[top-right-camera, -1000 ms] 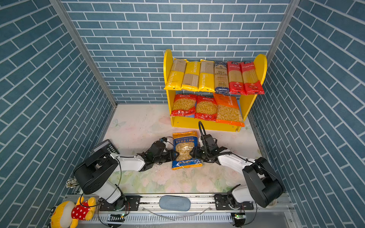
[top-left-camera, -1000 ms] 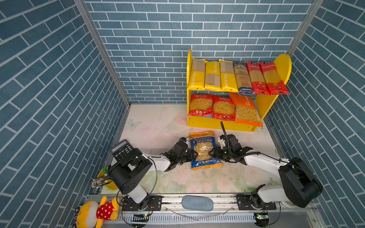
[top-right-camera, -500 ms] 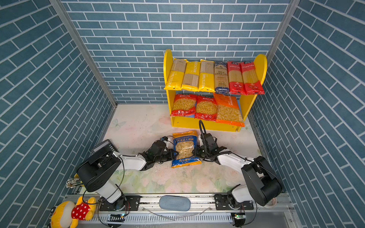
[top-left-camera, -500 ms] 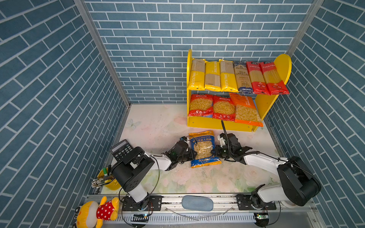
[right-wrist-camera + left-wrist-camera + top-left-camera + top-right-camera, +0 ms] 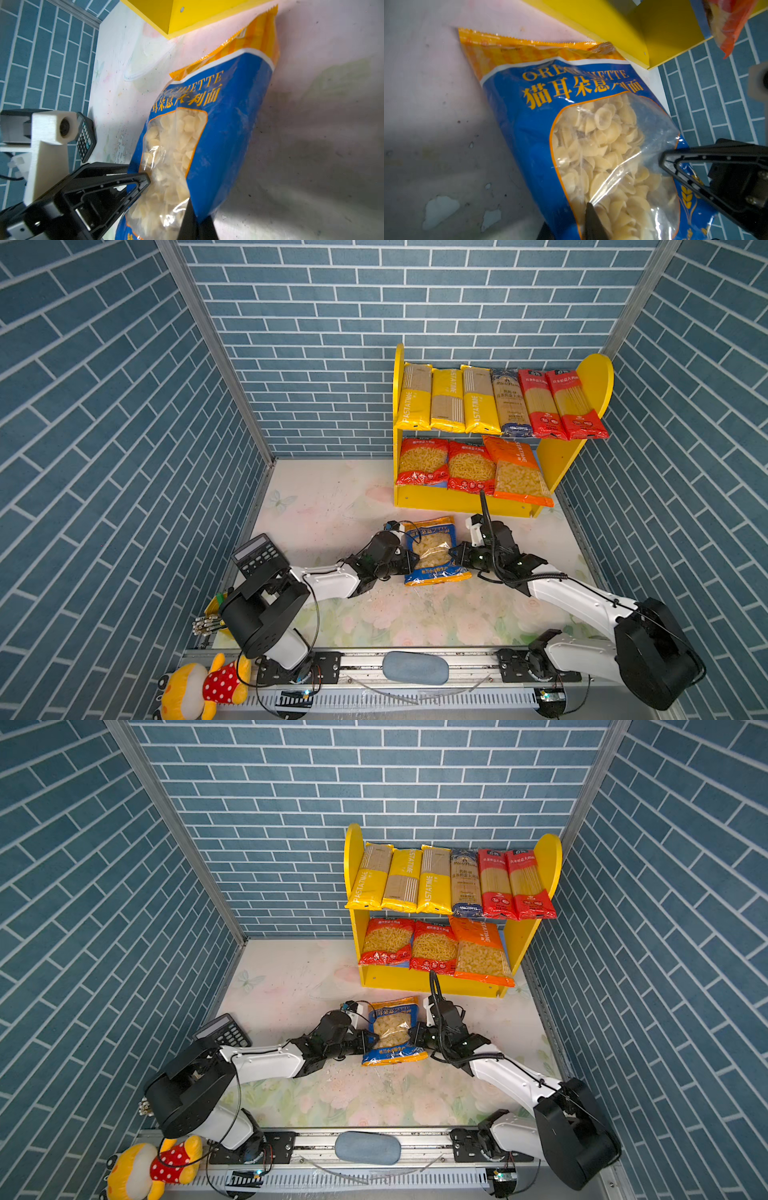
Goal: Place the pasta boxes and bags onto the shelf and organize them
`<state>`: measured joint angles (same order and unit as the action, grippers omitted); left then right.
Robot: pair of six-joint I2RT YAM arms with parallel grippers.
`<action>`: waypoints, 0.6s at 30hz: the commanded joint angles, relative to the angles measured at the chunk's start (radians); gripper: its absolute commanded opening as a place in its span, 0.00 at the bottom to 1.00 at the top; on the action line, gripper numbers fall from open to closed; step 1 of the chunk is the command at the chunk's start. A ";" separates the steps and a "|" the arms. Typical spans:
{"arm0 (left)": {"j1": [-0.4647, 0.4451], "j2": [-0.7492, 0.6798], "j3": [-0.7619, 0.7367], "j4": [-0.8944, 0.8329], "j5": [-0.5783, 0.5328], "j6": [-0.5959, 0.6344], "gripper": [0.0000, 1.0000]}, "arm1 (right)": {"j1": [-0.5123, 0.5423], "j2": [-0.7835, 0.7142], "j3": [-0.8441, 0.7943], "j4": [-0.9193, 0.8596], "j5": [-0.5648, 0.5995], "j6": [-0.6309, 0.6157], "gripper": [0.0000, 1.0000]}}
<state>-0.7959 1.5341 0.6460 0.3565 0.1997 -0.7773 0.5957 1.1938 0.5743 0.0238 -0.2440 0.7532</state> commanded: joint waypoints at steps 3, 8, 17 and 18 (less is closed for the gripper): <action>-0.015 -0.059 0.078 0.006 -0.034 0.130 0.04 | -0.001 -0.086 -0.019 0.061 0.076 -0.035 0.00; -0.015 -0.042 0.108 0.054 -0.034 0.160 0.01 | -0.012 -0.132 -0.027 0.038 0.104 -0.039 0.00; -0.016 0.086 0.242 0.079 -0.034 0.225 0.00 | -0.101 -0.163 -0.055 0.081 0.181 -0.074 0.00; -0.016 0.105 0.263 0.080 -0.035 0.237 0.00 | -0.117 -0.157 -0.060 0.104 0.191 -0.077 0.00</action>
<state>-0.8047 1.6154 0.8379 0.3397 0.1738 -0.6044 0.5159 1.0546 0.5323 0.0235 -0.1310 0.7261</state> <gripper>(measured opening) 0.214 0.050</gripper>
